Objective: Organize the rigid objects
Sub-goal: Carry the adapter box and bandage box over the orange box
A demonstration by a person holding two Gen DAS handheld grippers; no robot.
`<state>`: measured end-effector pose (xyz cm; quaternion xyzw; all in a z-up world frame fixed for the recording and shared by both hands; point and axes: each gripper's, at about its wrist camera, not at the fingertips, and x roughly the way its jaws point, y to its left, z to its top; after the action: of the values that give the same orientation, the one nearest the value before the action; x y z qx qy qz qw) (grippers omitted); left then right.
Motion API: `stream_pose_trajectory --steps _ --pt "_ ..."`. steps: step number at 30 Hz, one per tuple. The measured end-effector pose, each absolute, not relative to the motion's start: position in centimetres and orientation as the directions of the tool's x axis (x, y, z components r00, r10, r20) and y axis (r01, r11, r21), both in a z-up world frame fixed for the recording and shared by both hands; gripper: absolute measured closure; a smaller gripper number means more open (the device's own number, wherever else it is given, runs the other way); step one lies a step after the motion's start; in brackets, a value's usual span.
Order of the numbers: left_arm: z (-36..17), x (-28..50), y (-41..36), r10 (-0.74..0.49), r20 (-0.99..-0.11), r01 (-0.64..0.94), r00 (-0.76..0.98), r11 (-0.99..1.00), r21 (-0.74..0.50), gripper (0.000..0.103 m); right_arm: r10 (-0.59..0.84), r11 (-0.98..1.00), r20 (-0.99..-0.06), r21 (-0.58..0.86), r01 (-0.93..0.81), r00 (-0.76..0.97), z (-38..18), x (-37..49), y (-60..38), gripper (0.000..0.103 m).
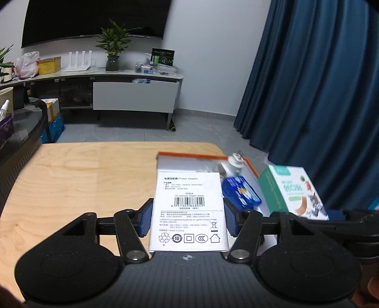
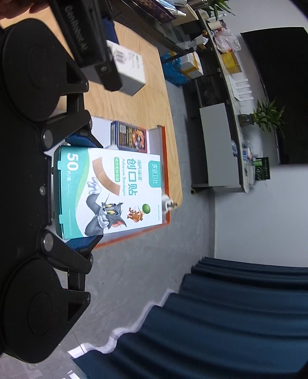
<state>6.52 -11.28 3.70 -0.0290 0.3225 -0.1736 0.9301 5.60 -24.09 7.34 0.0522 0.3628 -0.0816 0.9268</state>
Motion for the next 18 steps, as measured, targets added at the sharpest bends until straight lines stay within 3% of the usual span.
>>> stream_pose_trajectory --steps 18 --pt "2.6 4.0 -13.3 -0.286 -0.607 0.268 0.741 0.956 -0.123 0.043 -0.037 0.982 -0.664 0.115 0.151 0.747 5.7 3.4 -26.6 0.019"
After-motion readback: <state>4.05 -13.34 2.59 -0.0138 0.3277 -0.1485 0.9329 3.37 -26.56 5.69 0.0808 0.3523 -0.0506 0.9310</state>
